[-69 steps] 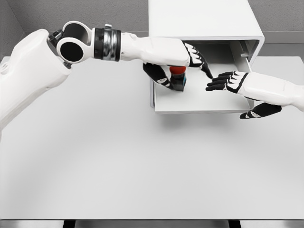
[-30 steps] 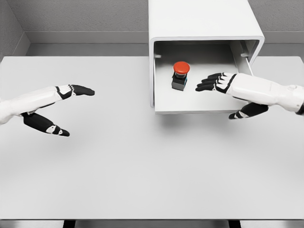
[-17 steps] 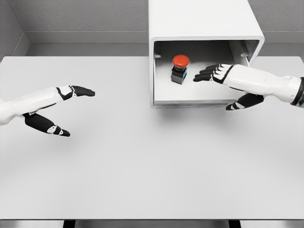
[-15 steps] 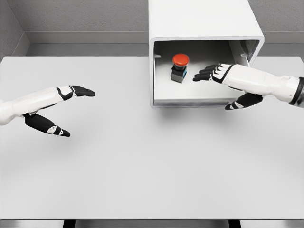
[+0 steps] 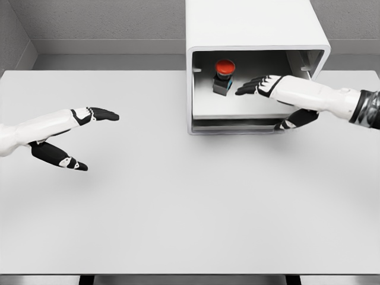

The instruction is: Slide open multi-storey tabletop storage cabinets and put open load switch and slide close multi-storey tabletop storage cabinets

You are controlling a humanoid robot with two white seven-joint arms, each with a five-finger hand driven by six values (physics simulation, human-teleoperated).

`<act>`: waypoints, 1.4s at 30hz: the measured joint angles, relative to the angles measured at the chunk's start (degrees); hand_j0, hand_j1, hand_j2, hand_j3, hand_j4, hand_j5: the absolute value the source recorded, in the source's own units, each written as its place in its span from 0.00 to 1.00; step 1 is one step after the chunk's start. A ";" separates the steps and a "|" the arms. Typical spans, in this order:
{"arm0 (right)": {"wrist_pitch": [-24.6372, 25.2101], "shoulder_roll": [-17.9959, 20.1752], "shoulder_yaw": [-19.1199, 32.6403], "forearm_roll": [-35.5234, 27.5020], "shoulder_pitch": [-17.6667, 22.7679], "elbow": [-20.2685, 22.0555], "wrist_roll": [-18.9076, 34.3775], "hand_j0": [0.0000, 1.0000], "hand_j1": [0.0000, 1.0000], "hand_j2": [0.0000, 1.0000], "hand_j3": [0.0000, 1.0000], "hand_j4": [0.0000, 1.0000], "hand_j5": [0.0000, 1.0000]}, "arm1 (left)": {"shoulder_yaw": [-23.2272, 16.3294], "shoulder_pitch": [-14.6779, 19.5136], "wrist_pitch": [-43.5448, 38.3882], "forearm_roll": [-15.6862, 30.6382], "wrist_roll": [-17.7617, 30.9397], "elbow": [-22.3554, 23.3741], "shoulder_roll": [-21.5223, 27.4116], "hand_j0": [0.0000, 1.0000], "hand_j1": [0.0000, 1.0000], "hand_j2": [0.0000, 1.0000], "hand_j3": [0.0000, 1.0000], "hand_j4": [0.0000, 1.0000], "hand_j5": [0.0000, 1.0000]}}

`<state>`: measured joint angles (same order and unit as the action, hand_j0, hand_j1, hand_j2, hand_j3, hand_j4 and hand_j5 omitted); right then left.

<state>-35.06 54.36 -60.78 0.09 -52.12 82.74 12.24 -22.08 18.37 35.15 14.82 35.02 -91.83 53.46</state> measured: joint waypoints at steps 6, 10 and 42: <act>-0.01 -1.92 -0.01 0.04 -0.88 -3.19 1.01 1.00 1.00 1.00 1.00 1.00 1.00 | 0.00 0.00 0.00 0.02 0.00 0.00 0.00 1.00 1.00 1.00 1.00 1.00 1.00; -0.01 -2.97 -0.02 -0.01 -1.41 -4.73 1.55 1.00 1.00 1.00 1.00 1.00 1.00 | 0.01 0.00 0.00 0.05 0.00 -0.04 0.00 1.00 1.00 1.00 1.00 1.00 1.00; -5.86 -7.18 0.02 -0.27 -5.36 -13.69 7.53 0.93 0.93 0.93 0.93 0.93 0.93 | 1.66 0.00 -0.16 0.03 -0.03 -0.72 0.24 1.00 1.00 1.00 1.00 1.00 1.00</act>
<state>-40.92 47.17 -60.76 -0.18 -57.48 69.05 19.77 -20.42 18.37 34.99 14.86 34.99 -92.55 53.70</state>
